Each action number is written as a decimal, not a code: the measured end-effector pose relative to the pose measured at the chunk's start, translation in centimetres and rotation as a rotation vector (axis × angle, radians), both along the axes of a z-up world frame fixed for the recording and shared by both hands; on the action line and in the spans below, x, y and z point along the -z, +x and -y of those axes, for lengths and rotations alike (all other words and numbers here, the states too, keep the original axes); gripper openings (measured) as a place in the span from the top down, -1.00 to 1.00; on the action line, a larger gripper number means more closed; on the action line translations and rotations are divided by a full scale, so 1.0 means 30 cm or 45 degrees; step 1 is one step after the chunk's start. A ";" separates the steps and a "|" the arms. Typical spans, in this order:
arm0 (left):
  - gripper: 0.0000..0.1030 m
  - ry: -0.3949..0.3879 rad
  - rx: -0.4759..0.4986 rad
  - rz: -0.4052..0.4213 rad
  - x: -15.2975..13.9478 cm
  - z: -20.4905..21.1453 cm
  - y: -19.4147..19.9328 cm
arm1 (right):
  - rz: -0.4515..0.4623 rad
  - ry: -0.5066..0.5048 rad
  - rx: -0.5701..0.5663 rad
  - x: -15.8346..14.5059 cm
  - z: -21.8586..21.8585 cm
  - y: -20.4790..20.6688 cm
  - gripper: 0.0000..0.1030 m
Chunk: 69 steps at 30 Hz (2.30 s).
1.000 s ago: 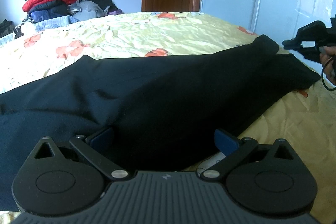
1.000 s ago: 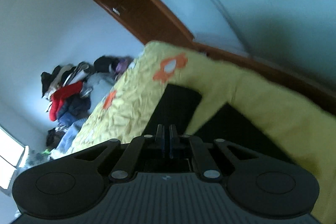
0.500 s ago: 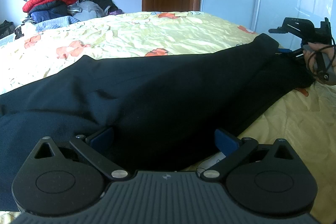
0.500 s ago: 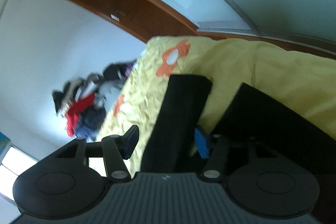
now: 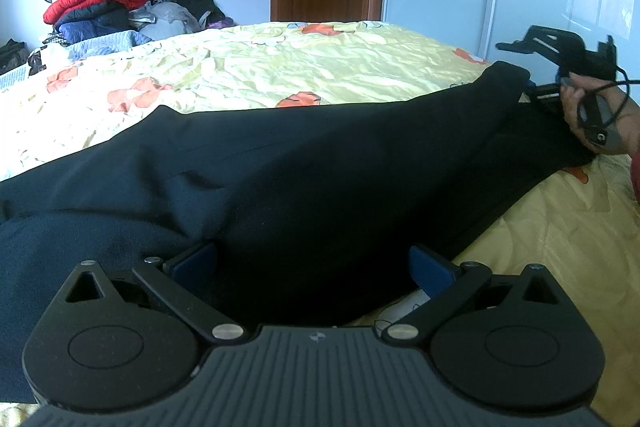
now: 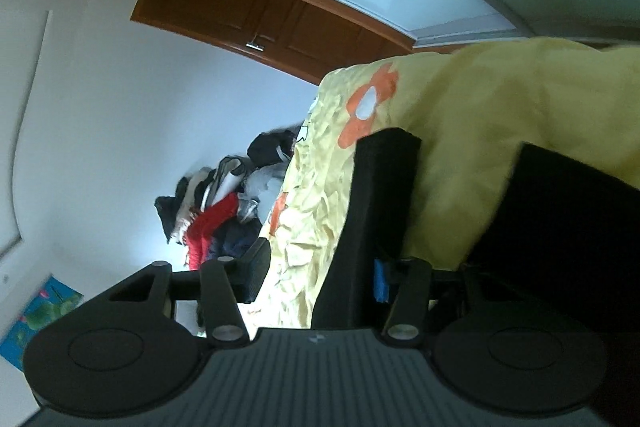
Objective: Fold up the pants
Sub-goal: 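Lift the leg ends with the right gripper, then lay the leg ends over toward the waistband and open the right gripper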
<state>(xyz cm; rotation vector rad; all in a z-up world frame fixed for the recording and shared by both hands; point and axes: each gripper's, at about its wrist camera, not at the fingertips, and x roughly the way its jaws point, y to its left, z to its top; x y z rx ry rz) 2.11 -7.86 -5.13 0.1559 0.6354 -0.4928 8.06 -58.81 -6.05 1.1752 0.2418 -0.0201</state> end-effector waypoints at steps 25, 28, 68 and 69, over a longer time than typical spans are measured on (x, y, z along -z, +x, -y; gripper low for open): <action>-0.31 0.184 0.272 0.299 -0.073 0.313 0.005 | 0.358 -0.051 -0.159 -0.425 -0.135 -0.119 0.93; 0.37 0.135 0.244 0.169 -0.048 0.298 0.055 | 0.346 -0.043 -0.160 -0.424 -0.126 -0.120 0.93; -0.14 -0.121 0.443 -0.189 -0.073 0.105 0.015 | -0.381 -0.388 0.193 -0.057 -0.078 -0.460 0.88; -0.38 -0.125 0.431 -0.193 -0.086 0.088 0.010 | -0.395 -0.416 0.210 -0.067 -0.082 -0.466 0.88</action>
